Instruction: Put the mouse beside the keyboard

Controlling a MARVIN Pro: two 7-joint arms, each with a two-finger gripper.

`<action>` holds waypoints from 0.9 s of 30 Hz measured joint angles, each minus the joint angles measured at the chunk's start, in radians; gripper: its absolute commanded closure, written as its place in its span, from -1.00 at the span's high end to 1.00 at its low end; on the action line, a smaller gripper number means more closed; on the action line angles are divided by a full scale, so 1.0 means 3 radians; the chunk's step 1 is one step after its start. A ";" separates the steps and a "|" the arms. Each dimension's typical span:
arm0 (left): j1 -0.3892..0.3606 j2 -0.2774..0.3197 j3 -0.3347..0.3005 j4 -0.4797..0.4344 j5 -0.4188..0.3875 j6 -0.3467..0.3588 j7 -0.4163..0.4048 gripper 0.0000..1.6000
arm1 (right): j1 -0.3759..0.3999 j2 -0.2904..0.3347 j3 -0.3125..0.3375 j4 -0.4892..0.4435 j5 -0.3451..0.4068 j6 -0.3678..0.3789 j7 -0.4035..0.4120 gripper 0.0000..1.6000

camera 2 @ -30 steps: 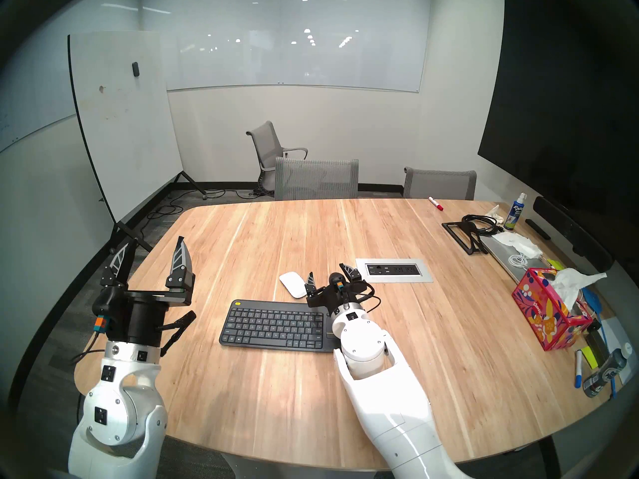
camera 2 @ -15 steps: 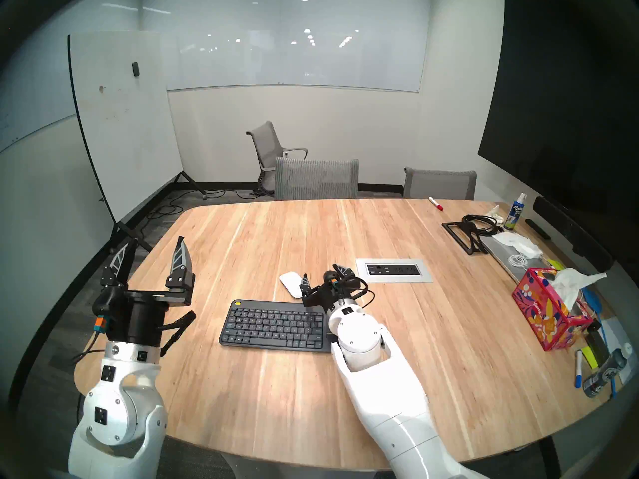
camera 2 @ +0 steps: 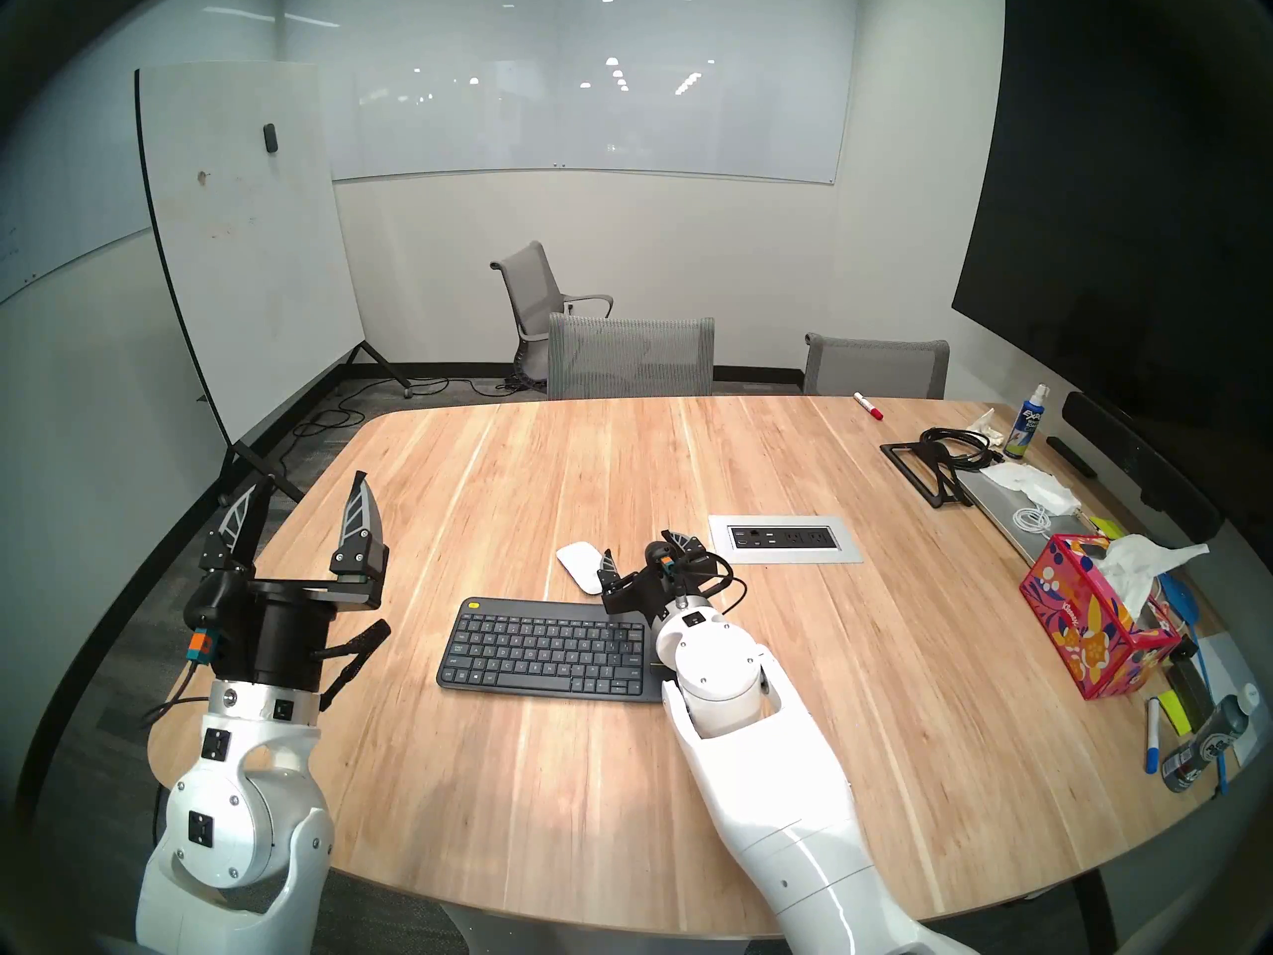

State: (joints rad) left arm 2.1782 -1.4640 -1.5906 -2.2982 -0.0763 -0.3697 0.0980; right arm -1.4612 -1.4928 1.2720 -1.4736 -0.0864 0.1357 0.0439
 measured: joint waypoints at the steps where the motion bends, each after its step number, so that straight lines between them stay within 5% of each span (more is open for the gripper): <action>1: 0.0000 0.0000 0.0000 0.0000 0.0000 0.0000 0.0000 1.00 | 0.0009 0.0000 0.0004 0.0018 0.0000 0.0019 0.0011 1.00; 27: 0.0000 0.0000 0.0000 0.0000 0.0000 0.0000 0.0000 1.00 | 0.0286 -0.0020 -0.0095 0.0351 -0.0135 0.0134 0.0239 1.00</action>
State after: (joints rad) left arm 2.1782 -1.4640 -1.5906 -2.2982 -0.0763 -0.3697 0.0980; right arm -1.3754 -1.4989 1.2435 -1.3684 -0.1270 0.1759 0.1157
